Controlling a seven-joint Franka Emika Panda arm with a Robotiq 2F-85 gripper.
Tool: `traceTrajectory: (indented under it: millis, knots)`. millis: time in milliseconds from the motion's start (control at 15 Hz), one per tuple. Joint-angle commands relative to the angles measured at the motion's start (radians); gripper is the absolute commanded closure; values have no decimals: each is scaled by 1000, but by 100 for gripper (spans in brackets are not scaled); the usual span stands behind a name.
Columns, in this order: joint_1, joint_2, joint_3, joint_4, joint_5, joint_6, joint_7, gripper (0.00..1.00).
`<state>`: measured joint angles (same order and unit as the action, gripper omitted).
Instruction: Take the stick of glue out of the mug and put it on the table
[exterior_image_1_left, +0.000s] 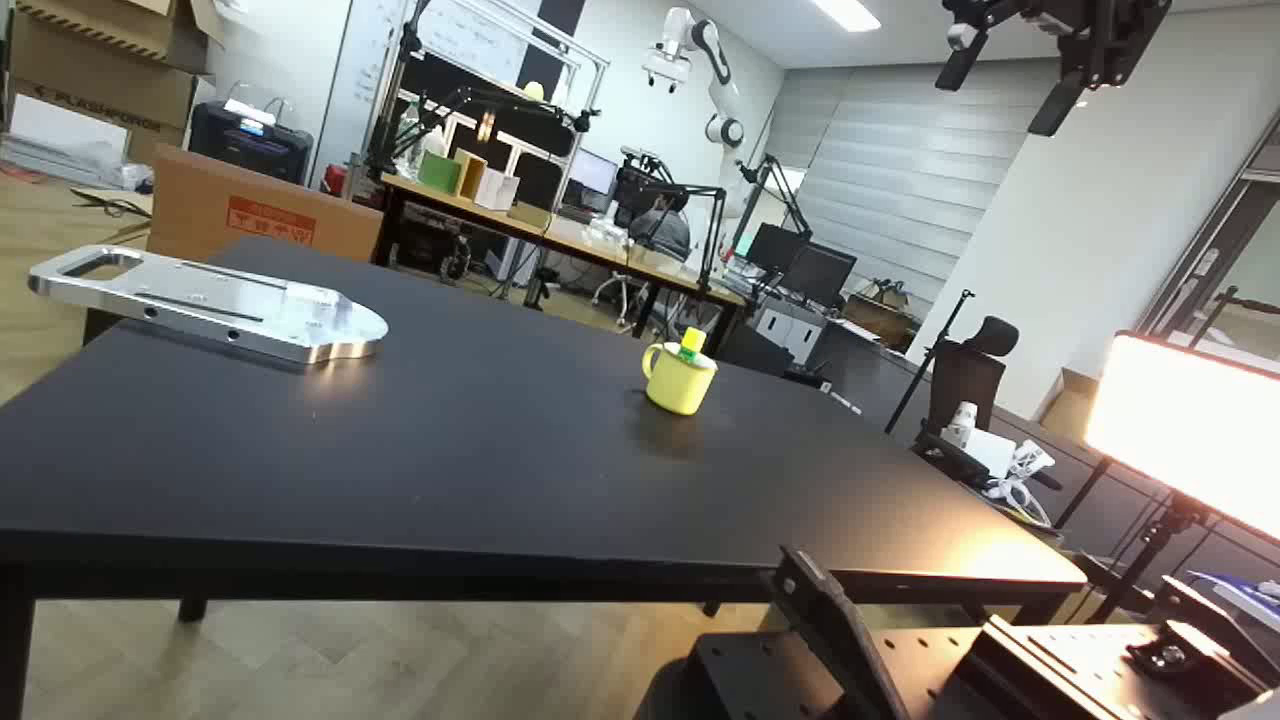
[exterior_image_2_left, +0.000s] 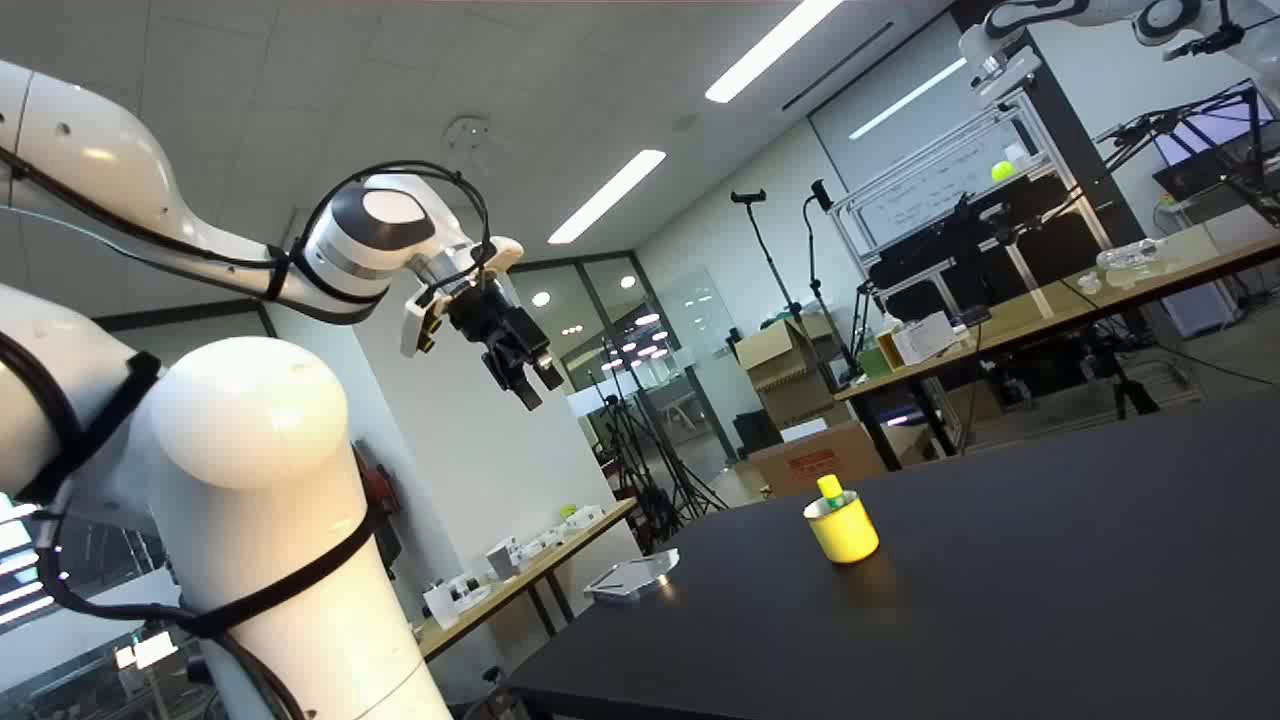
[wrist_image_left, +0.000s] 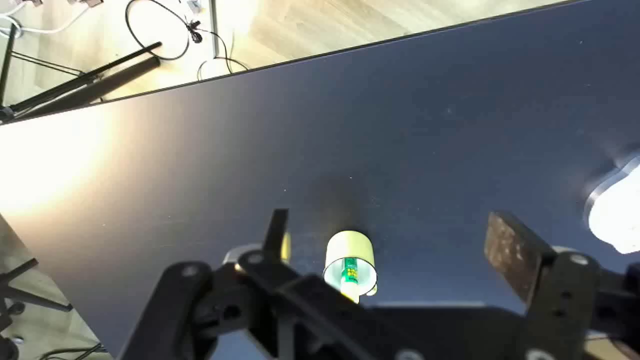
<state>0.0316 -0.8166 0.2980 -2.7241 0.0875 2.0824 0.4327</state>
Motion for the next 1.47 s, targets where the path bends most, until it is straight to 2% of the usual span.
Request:
traceTrajectory:
  millis: [0,467,600,867,1133,1267,1400]
  knots:
    - [9,2,-9,2,-8,-2,6,0]
    - [9,2,-9,2,-8,-2,6,0]
    - [-5,56,-49,1,-20,62,-57,0]
    - [-57,271,-186,21,-50,293,-249,0]
    - [-93,525,-310,100,-58,482,-408,0]
    - [-118,652,-341,166,-57,556,-406,0]
    - [-170,779,-336,251,-95,626,-265,0]
